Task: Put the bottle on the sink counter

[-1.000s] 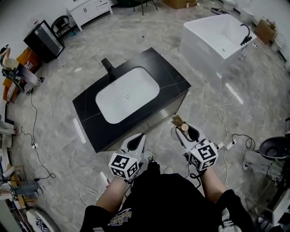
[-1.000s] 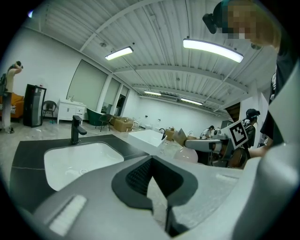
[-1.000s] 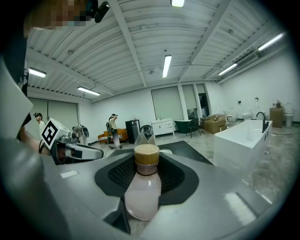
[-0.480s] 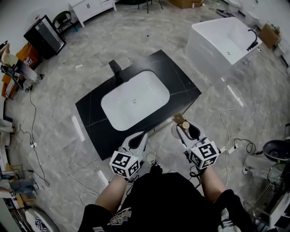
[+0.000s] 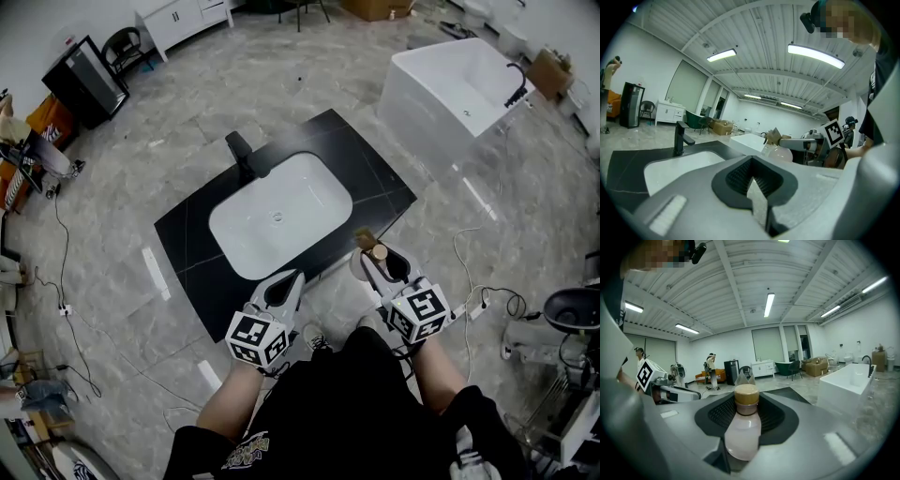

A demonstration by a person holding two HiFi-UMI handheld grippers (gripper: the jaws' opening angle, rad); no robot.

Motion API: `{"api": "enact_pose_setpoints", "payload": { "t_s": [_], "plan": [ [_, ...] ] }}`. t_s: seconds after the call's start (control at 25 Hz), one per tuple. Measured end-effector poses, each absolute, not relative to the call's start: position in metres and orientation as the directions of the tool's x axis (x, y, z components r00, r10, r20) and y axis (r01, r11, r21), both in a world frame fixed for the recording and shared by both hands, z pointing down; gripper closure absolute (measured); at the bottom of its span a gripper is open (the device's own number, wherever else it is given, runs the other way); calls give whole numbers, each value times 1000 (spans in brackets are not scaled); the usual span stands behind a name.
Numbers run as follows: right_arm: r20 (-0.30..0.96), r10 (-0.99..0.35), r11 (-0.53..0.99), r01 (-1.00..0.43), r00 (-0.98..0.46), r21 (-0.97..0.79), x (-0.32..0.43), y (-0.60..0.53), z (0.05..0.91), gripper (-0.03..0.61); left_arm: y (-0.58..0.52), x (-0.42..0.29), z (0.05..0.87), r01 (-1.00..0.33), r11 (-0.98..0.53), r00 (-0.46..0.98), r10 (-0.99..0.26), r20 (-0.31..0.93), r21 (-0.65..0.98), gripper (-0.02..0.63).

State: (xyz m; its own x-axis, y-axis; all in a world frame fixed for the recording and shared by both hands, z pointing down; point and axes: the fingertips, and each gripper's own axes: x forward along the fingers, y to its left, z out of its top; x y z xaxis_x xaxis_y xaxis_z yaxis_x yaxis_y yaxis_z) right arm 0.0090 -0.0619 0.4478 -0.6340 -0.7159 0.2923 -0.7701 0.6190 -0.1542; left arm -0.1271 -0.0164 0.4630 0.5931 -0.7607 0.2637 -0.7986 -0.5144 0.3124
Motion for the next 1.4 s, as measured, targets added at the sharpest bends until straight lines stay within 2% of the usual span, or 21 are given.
{"api": "enact_pose_setpoints", "payload": {
  "t_s": [0.36, 0.84, 1.4],
  "plan": [
    [292, -680, 662, -734, -673, -152, -1, -104, 448, 414, -38, -137, 456, -833, -468, 540, -802, 254, 294, 614],
    [293, -574, 767, -627, -765, -136, -11, -218, 455, 414, -120, -133, 458, -896, -344, 418, -868, 269, 282, 614],
    [323, -502, 815, -564, -802, -132, -19, -340, 501, 414, -214, -111, 495, -907, -303, 389, -868, 310, 293, 614]
  ]
}}
